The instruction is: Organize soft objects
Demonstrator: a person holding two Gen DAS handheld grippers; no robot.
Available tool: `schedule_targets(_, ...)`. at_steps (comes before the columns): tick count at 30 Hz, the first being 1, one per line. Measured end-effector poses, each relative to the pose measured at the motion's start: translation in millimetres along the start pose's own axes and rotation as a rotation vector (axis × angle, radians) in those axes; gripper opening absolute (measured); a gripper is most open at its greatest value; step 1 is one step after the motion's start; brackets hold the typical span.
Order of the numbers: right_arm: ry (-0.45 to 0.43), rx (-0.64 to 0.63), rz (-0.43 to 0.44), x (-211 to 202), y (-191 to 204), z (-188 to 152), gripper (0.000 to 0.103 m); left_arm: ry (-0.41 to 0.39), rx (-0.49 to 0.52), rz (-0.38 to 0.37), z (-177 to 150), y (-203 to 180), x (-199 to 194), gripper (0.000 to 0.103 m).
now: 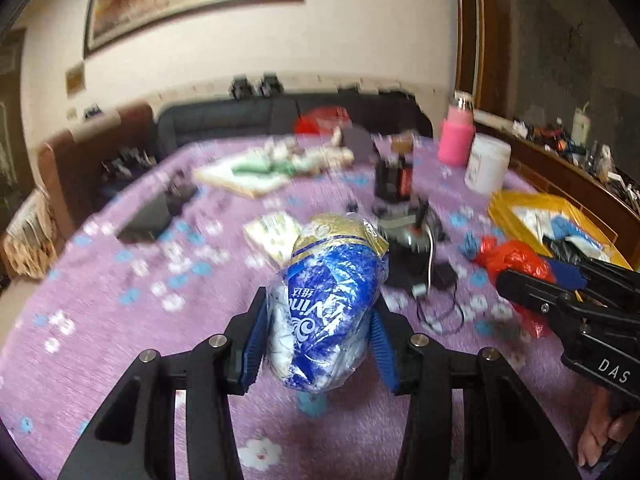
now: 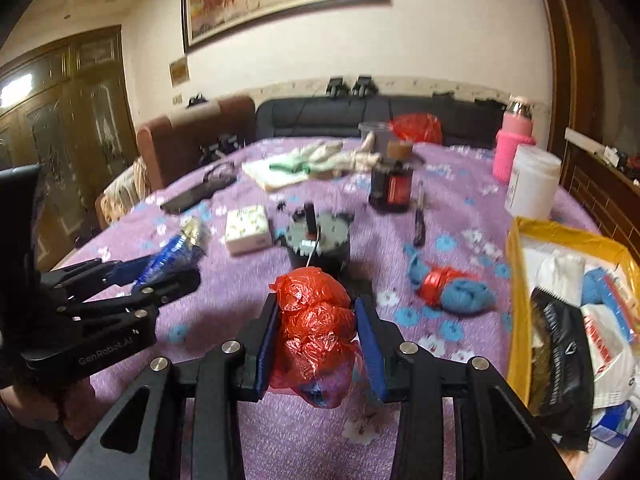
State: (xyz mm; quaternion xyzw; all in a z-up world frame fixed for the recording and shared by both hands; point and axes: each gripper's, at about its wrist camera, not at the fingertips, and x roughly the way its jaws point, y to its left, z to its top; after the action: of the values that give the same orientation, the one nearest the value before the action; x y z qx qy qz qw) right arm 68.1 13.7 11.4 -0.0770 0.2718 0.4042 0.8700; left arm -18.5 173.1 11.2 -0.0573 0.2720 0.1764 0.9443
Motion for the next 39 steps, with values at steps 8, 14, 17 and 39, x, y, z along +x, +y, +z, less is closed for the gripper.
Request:
schedule_targets(8, -0.012, 0.004, 0.007, -3, -1, 1, 0.041, -0.127, 0.052, 0.06, 5, -8, -20, 0.046)
schedule_targets(14, -0.007, 0.002, 0.008, -2, -1, -1, 0.041, -0.09, 0.053, 0.043, 4, -8, -15, 0.046)
schedule_targets(17, -0.008, 0.011, 0.006, -2, -3, 0, 0.041, -0.052, 0.046, 0.048, 3, -6, -7, 0.046)
schedule_targets(39, -0.001, 0.0, -0.142, 1, -7, 0, 0.041, -0.036, 0.04, 0.054, 2, -5, -3, 0.046)
